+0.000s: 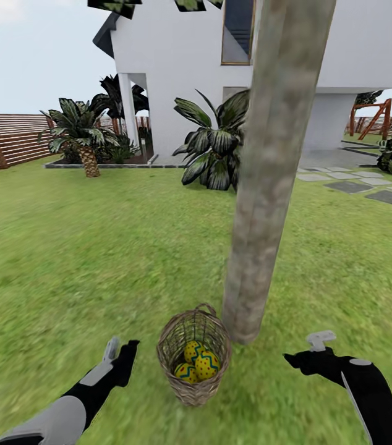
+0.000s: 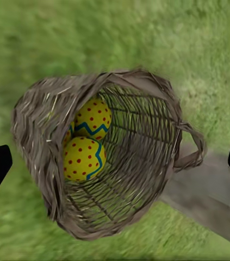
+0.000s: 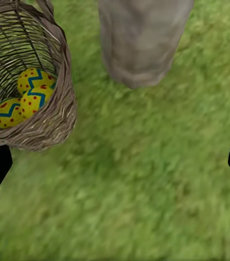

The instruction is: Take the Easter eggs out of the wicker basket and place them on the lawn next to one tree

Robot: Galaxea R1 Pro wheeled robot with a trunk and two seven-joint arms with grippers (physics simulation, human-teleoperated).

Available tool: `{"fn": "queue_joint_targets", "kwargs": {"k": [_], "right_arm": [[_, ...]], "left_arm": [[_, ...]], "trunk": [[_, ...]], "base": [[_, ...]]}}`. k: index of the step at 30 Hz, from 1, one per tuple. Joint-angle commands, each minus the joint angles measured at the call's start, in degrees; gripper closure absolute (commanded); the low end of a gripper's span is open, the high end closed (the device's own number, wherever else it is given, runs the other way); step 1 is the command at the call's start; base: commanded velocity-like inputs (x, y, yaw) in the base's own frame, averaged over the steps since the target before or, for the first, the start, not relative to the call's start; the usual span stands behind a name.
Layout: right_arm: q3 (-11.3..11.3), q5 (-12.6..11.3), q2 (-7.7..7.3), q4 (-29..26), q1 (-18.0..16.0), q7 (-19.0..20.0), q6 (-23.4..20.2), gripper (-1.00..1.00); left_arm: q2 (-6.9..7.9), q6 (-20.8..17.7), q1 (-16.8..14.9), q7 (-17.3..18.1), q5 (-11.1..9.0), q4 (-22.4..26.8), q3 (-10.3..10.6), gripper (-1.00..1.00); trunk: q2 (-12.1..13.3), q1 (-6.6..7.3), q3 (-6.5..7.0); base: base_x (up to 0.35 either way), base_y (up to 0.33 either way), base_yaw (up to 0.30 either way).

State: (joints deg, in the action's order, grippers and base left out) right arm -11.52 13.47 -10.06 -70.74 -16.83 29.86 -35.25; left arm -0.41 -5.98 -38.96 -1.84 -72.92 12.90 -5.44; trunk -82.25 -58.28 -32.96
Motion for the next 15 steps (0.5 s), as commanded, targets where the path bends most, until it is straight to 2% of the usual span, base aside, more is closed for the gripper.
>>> {"fn": "queue_joint_targets", "kwargs": {"k": [1,6,15], "right_arm": [[0.1,0.6,0.03,0.0,0.0,0.5,-0.2,-1.0],[1.6,0.6,0.04,0.6,0.0,0.5,-0.2,-1.0],[1.9,0.5,0.02,0.7,0.0,0.5,-0.3,-1.0]], "left_arm": [[0.03,-0.6,0.0,-0.2,-0.1,0.4,-0.6,-1.0],[0.21,-0.9,0.0,-0.1,-0.1,0.9,-0.7,-1.0],[0.52,-1.0,0.0,-0.1,-0.1,1.0,-0.7,-1.0]], "trunk": [[0.0,-0.01,-0.06],[0.0,-0.01,-0.06],[0.0,-0.01,-0.06]], "base": [[0.091,0.28,0.0],[0.096,0.29,0.0],[0.098,0.295,0.0]]}}
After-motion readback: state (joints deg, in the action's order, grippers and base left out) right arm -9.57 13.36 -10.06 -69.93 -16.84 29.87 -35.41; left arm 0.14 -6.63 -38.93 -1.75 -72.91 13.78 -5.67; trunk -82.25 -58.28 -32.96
